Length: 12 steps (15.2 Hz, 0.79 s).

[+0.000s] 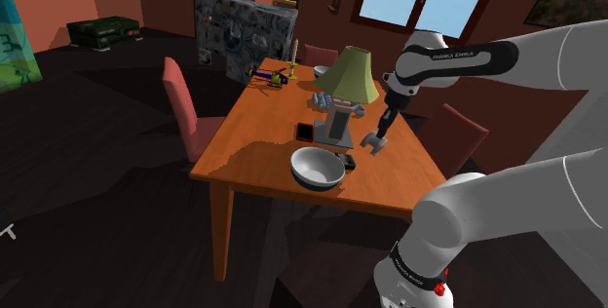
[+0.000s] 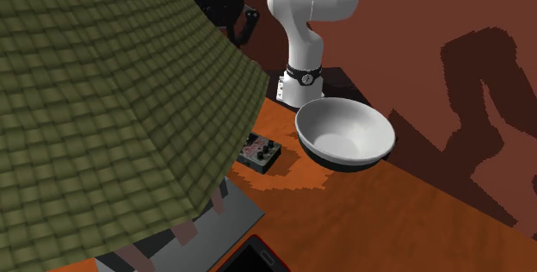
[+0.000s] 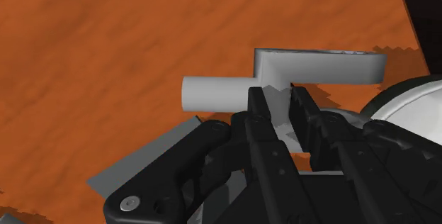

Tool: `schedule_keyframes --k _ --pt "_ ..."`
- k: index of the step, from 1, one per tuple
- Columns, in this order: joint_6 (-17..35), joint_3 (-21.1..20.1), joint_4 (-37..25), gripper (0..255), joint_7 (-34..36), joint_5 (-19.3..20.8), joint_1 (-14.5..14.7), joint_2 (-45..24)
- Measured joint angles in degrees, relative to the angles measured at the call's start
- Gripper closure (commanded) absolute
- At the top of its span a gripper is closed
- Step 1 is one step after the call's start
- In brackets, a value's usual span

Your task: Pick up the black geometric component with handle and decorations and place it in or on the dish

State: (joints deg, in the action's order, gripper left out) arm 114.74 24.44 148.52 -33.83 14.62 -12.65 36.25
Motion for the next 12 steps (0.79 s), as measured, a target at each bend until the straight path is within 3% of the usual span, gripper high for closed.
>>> schedule_keyframes --k 12 --pt "-0.03 -14.64 1.69 255 17.27 -8.82 8.79 0.47"
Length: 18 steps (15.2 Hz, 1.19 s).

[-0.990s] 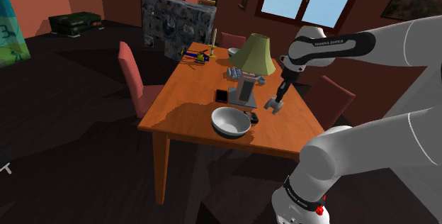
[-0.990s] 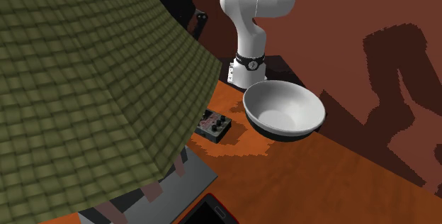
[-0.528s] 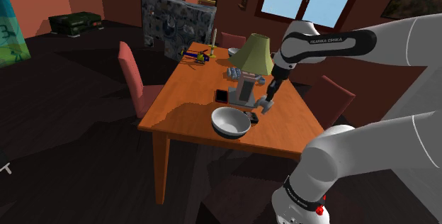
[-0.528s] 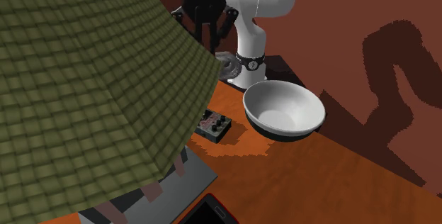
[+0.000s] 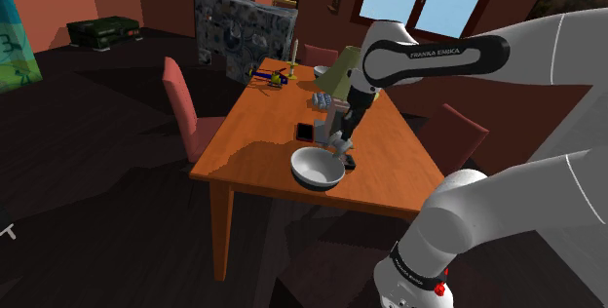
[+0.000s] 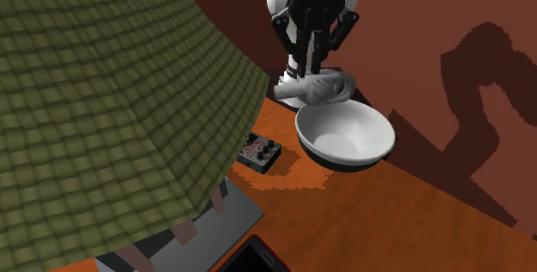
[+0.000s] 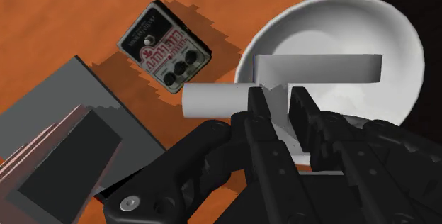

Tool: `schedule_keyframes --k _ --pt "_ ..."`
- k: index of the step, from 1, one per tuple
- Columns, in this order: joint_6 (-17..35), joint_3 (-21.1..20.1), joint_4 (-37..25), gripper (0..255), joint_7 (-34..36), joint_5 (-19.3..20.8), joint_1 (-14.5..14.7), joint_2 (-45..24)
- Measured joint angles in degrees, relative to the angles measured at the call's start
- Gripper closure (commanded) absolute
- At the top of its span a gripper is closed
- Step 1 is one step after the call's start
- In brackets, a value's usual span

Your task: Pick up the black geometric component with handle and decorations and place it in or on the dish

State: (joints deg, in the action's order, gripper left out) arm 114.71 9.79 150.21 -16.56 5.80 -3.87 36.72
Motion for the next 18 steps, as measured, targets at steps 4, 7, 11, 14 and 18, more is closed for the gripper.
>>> schedule_keyframes --k 4,7,11,14,18 --pt "0.79 -4.79 -1.03 255 5.82 -3.15 3.29 -2.01" --pt "3.11 -5.46 -0.24 255 6.76 -3.63 3.83 -3.56" --pt "6.5 -5.4 2.02 255 6.83 -3.63 3.85 -4.71" --pt "9.04 -5.38 3.51 255 6.89 -3.63 3.9 -5.76" --pt "13.27 -5.19 5.91 255 6.79 -3.57 3.87 -7.6"
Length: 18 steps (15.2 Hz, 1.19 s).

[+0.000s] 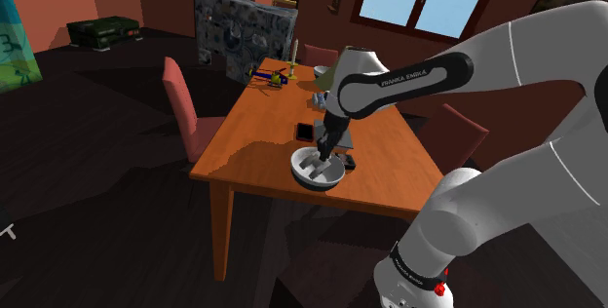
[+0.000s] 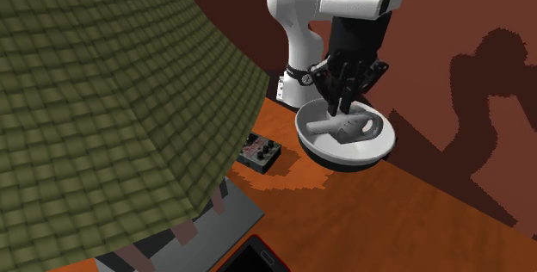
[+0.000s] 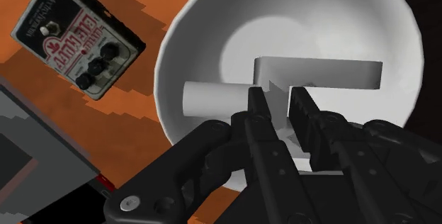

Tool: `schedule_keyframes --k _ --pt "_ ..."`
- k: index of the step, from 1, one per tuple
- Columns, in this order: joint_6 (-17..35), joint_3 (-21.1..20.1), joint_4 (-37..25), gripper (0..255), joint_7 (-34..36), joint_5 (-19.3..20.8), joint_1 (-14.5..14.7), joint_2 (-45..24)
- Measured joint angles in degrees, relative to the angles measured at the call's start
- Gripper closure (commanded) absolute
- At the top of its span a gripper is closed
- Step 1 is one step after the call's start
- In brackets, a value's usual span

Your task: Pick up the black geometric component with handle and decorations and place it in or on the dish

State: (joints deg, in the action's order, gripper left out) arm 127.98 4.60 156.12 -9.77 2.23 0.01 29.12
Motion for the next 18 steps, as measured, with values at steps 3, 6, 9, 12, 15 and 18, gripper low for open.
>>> schedule_keyframes --k 3,6,9,12,15,18 --pt "0.88 0.07 0.14 255 -0.06 0.01 -0.01 -0.71" --pt "0.99 0.08 0.17 255 -0.06 0.01 -0.01 -0.78" --pt "1.0 0.08 0.17 0 -0.06 0.01 -0.01 -0.79" --pt "1.01 0.08 0.16 0 -0.06 0.01 -0.01 -0.79" --pt "-0.02 0.1 -0.52 0 -0.13 0.03 -0.05 -0.39" --pt "-5.78 -0.15 -3.65 0 -0.03 -0.05 -0.03 2.3"
